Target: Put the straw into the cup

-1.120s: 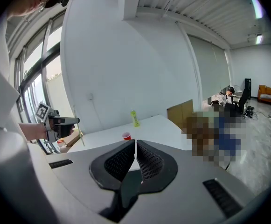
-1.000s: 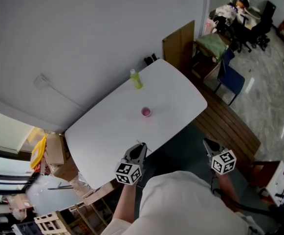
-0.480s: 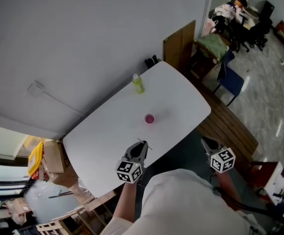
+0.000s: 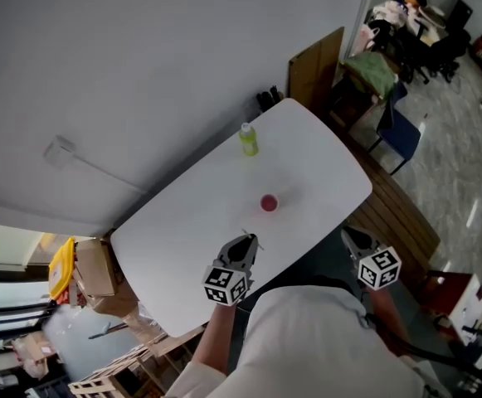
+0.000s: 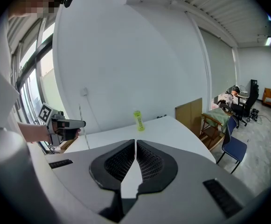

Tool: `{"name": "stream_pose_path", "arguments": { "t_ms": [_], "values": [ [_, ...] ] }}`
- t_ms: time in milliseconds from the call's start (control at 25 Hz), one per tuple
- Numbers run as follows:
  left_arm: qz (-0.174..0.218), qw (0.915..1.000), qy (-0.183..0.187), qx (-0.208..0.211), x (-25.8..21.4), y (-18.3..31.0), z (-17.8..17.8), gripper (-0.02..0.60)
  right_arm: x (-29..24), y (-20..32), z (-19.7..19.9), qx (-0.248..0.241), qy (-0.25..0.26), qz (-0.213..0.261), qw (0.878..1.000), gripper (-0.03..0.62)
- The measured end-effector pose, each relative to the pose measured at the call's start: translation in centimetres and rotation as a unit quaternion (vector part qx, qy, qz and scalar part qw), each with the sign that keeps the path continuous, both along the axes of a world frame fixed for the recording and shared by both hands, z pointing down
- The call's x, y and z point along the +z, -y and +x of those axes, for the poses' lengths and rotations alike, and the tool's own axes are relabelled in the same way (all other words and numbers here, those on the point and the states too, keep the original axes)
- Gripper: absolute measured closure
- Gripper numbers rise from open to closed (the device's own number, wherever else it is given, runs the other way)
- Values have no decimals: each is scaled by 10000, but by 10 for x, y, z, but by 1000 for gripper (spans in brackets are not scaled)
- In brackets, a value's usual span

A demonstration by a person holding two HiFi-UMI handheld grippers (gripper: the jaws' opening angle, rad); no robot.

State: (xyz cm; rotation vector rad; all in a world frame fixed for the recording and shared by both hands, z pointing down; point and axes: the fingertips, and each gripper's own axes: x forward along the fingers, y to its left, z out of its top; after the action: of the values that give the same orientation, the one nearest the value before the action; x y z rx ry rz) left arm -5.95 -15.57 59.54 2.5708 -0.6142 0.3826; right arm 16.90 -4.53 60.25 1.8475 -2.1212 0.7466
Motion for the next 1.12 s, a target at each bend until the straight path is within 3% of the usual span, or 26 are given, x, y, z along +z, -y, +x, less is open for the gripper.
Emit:
{"name": "stream_pose_path", "arguments": {
  "t_ms": [200, 440, 720, 1120],
  "values": [
    [-49, 9999, 35, 147, 6, 6, -1, 566, 1, 19, -16, -81, 44, -1, 10000, 557],
    [-35, 10000, 4, 33, 1, 10, -3, 566, 0, 26, -19, -200, 27, -51, 9998, 557],
    [-23, 9993, 11, -382, -2, 9, -7, 566, 9, 34, -17, -490, 173, -121, 9986, 557],
    [39, 9935, 98, -1135, -8, 26, 10, 566, 14, 78, -2, -1270, 343, -215, 9911, 557]
  ]
}}
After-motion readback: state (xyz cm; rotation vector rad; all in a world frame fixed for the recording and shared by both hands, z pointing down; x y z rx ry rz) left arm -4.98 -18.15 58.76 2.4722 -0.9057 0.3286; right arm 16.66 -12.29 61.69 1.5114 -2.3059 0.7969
